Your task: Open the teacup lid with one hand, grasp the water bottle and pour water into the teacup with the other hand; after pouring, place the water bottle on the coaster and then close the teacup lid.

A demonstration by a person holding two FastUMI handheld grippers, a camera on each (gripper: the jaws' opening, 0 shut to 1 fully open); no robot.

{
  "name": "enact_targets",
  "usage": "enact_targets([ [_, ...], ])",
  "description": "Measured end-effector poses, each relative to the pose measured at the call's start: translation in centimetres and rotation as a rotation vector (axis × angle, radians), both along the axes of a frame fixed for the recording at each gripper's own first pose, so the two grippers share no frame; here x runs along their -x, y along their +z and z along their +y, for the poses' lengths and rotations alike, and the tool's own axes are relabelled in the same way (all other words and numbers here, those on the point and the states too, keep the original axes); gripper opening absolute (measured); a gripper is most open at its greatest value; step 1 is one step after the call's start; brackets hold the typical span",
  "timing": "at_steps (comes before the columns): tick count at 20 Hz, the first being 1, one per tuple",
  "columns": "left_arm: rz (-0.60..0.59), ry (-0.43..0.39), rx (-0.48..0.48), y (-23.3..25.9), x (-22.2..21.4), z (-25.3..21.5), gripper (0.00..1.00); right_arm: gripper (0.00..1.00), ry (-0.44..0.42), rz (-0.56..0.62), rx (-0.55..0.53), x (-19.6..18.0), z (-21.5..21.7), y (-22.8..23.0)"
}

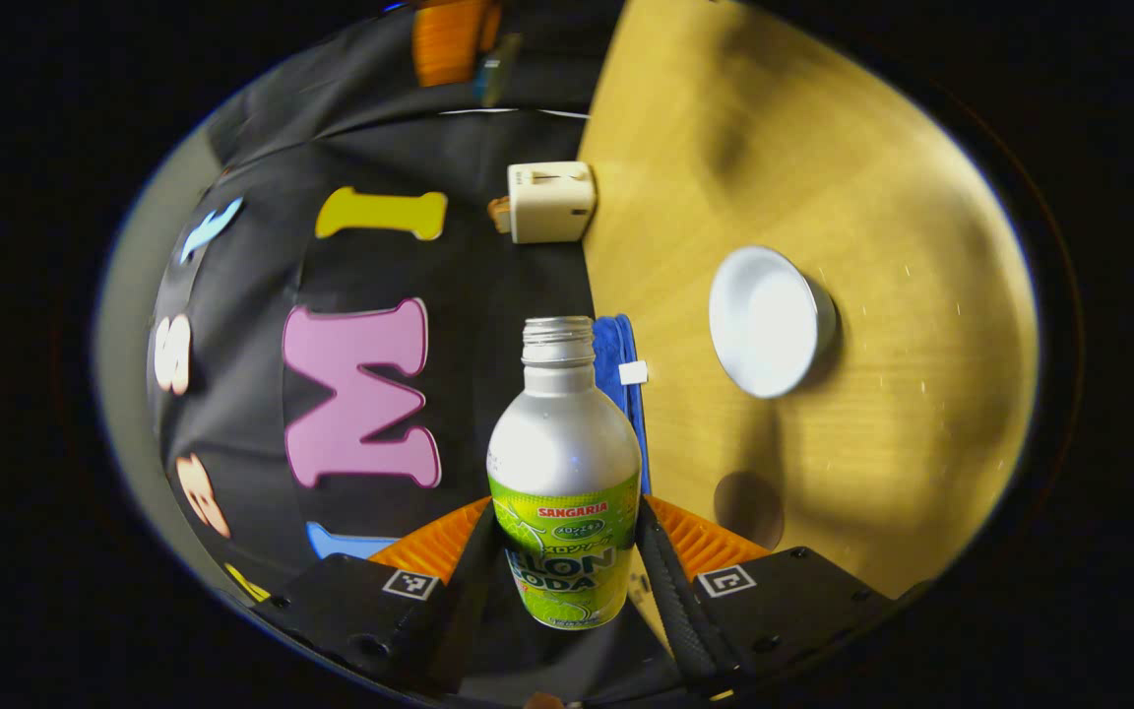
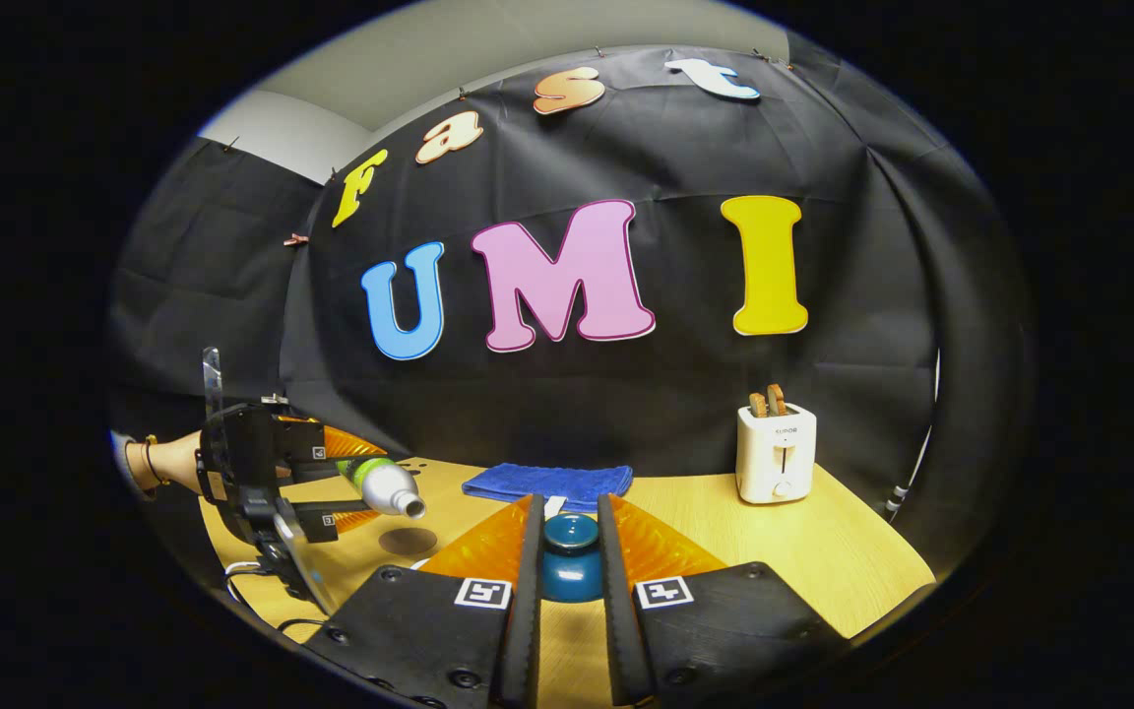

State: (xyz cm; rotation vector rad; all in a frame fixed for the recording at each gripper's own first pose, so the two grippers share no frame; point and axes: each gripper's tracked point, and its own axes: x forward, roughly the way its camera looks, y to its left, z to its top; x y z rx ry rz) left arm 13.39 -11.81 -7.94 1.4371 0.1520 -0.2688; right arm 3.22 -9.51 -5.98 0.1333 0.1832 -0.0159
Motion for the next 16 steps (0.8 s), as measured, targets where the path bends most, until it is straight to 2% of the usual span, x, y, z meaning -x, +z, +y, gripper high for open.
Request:
enact_targets([
  [7,0.032,0.110,0.906,3.9,0.7,-2.2,0.79,0.31,0.014,0.003,-0.006,-0.1,0.8,-0.1],
  [9,0.023,0.124,1.124,5.3,0.4,-2.3,0.80,0.31,0.016,0.004,-0.008,-0.1,0.8,-0.2],
  [11,-0.035,0.152,1.213,6.1,-0.3,-1.0,0.80,0.31,0.016,0.005,-0.010,-0.1,0.8,-0.2],
  [13,-0.078,0.192,1.214,6.4,-0.8,0.8,0.80,0.31,0.016,0.002,-0.012,-0.1,0.7,-0.1],
  [16,-0.063,0.257,1.236,5.1,-0.6,1.6,0.81,0.31,0.015,0.006,-0.014,-0.1,0.5,-0.3],
])
